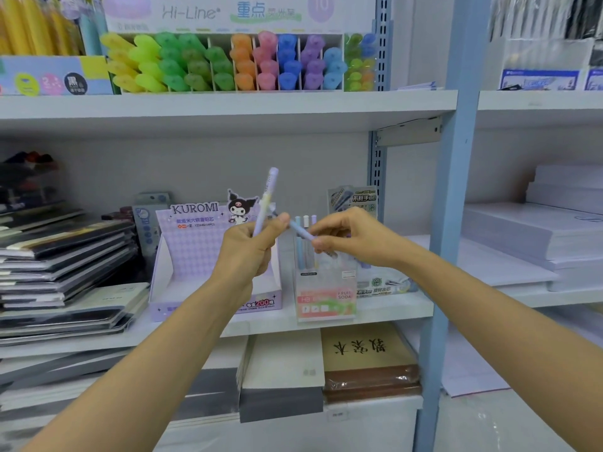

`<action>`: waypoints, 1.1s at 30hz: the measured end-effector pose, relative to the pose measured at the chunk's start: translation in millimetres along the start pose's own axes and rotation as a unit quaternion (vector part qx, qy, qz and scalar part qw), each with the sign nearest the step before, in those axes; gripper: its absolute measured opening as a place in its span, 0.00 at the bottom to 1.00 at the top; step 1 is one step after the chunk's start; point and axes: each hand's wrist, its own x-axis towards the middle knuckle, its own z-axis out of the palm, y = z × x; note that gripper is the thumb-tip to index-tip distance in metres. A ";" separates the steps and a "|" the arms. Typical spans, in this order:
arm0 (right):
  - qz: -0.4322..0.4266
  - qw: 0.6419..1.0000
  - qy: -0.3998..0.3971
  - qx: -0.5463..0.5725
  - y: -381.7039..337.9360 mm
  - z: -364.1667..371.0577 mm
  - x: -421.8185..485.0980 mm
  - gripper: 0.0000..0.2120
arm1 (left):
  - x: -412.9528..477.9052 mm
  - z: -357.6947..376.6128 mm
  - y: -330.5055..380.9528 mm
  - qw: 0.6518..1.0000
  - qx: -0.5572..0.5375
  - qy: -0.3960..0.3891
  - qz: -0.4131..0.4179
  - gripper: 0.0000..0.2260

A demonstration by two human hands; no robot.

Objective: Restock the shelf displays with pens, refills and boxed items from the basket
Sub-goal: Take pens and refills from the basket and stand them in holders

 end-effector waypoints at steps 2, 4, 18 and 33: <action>-0.007 0.999 0.022 0.039 0.0 -0.1 -0.5 0.09 | 1.6 1.2 -0.6 0.999 -0.038 0.001 -0.009 0.13; -0.011 0.994 0.032 0.101 -1.0 1.0 -0.9 0.09 | 1.2 4.3 -1.7 0.999 -0.040 0.003 -0.007 0.10; -0.056 0.967 0.155 0.196 -7.1 -0.8 15.3 0.16 | 1.4 34.1 -2.6 0.992 0.067 -0.034 0.099 0.02; 0.051 0.970 0.233 -0.037 42.0 9.5 25.3 0.05 | 1.7 19.0 -16.5 0.992 0.084 -0.088 0.016 0.11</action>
